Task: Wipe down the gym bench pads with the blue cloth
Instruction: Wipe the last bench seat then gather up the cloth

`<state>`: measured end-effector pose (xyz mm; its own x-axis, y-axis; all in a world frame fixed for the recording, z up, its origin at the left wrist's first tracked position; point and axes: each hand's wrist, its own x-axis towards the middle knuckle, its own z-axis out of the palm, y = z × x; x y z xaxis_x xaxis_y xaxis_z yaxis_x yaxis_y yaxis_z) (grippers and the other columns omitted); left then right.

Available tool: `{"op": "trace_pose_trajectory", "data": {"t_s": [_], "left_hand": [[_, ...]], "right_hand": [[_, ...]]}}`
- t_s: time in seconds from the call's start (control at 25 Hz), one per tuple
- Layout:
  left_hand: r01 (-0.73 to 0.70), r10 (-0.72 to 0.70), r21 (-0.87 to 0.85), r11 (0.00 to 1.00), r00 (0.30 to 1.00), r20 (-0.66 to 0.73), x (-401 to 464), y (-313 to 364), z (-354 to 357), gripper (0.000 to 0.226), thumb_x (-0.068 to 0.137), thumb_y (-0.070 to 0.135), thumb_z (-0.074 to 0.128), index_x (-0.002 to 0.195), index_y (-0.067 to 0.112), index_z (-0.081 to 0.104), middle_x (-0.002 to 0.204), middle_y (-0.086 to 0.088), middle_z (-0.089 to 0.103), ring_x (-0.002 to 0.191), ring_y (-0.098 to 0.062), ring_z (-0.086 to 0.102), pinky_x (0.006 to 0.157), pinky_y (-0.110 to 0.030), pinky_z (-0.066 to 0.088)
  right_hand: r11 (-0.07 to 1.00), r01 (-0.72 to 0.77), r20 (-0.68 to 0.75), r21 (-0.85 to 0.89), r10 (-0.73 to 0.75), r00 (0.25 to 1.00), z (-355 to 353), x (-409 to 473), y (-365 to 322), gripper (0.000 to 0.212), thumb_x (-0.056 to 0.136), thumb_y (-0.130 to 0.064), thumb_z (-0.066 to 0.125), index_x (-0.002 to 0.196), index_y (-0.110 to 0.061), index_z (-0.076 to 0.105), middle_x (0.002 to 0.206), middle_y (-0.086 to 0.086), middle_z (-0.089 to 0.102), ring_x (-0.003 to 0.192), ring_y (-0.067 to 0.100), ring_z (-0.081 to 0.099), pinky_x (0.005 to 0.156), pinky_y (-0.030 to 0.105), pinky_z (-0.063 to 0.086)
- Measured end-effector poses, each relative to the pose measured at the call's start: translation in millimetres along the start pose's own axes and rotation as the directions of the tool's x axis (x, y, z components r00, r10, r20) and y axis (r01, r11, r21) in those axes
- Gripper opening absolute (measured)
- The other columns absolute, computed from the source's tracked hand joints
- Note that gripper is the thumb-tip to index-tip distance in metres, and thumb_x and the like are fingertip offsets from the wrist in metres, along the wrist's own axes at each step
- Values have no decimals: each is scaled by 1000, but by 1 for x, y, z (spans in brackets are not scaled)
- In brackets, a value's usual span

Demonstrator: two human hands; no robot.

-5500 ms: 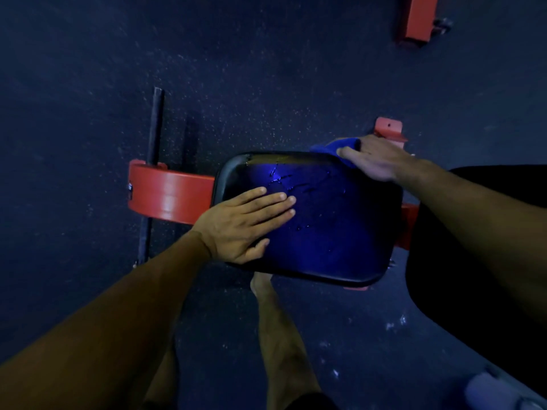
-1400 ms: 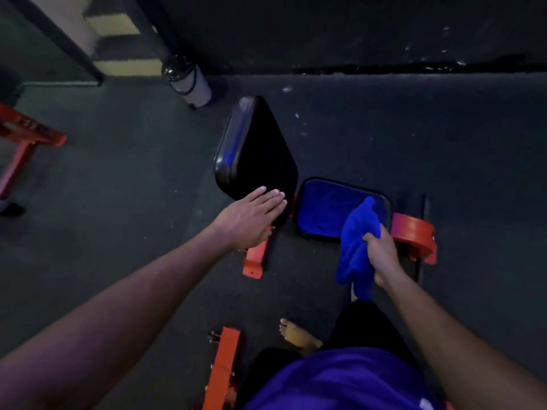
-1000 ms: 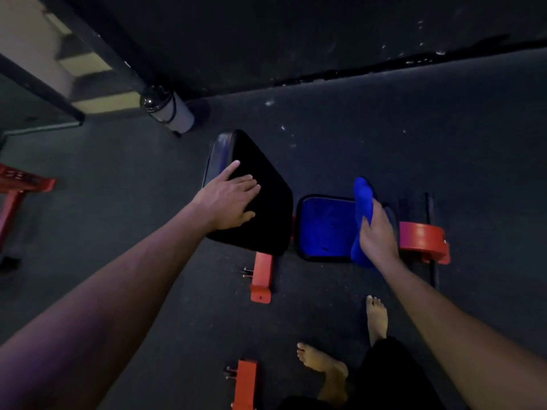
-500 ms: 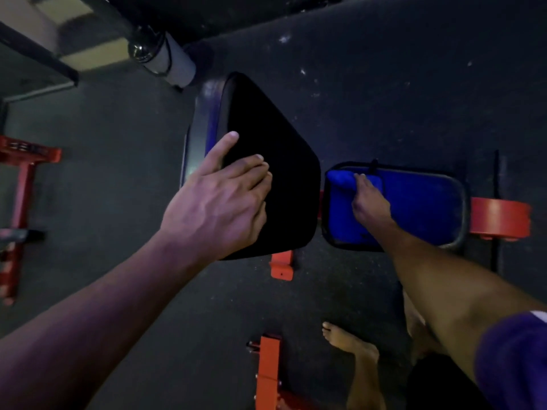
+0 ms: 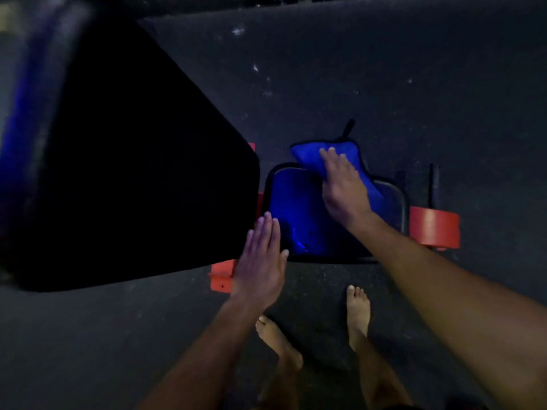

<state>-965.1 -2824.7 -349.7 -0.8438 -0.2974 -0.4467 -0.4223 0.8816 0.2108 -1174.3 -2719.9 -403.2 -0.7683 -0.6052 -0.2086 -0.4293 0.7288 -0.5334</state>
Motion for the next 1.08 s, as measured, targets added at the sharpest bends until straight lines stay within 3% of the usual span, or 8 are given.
{"op": "trace_pose_trajectory", "data": {"t_s": [0.08,0.2,0.28,0.4,0.52,0.64,0.92,1.08], "left_hand": [[2,-6,-66,998,999,-54,42,-12,55,70,98,51,-1,155,13,-13,164,-4,-23,152,-15,-23,129,-41,0],[-5,3,-108,994,1000,-22,83,-22,96,78,94,56,-6,159,13,-14,163,0,-28,149,-9,-30,127,-33,-10],[-35,33,-122,992,999,-16,90,-25,111,77,96,55,-5,159,14,-15,164,0,-30,149,-8,-34,124,-29,-17],[-69,58,-100,993,993,-106,90,-29,120,71,102,49,6,161,11,-6,169,-5,-17,156,-14,-20,127,-34,-7],[-193,169,-64,979,948,-270,102,-17,114,66,105,37,22,161,6,6,171,-12,-1,158,-21,-3,128,-37,1],[-330,310,-30,944,911,-274,136,10,104,66,106,35,28,162,4,12,171,-11,2,158,-22,1,129,-39,3],[-329,379,246,912,905,-194,177,34,132,71,105,47,25,163,6,14,172,-9,5,159,-21,4,129,-41,0],[-348,397,239,906,895,-204,175,37,128,70,106,45,25,163,6,12,172,-10,5,159,-21,2,129,-42,1]], "right_hand": [[954,135,244,-268,-69,967,44,17,3,65,97,-39,41,157,-26,20,165,7,16,151,34,15,115,66,18],[854,315,188,-415,-258,948,77,41,14,72,87,-70,38,144,-28,42,159,13,28,149,39,13,111,73,8],[824,384,175,-417,-342,923,84,56,30,74,85,-72,40,146,-30,40,162,11,23,148,41,15,109,74,14],[763,402,214,-505,-341,915,80,65,38,74,87,-56,48,154,-40,22,162,9,21,134,40,37,99,58,36],[847,255,-13,-466,-295,955,48,58,45,61,86,-32,48,146,-33,43,143,10,48,107,37,50,84,46,43],[943,-52,-267,-329,-40,963,6,12,98,58,87,-31,45,146,-33,44,142,6,48,105,34,48,83,45,40],[927,-134,-65,-350,118,991,27,1,171,58,94,-59,33,150,-42,32,160,-3,29,144,35,28,109,60,32],[929,-95,-96,-357,65,993,40,-62,167,65,92,-42,49,154,-37,28,166,-2,15,151,37,11,113,62,26]]}}
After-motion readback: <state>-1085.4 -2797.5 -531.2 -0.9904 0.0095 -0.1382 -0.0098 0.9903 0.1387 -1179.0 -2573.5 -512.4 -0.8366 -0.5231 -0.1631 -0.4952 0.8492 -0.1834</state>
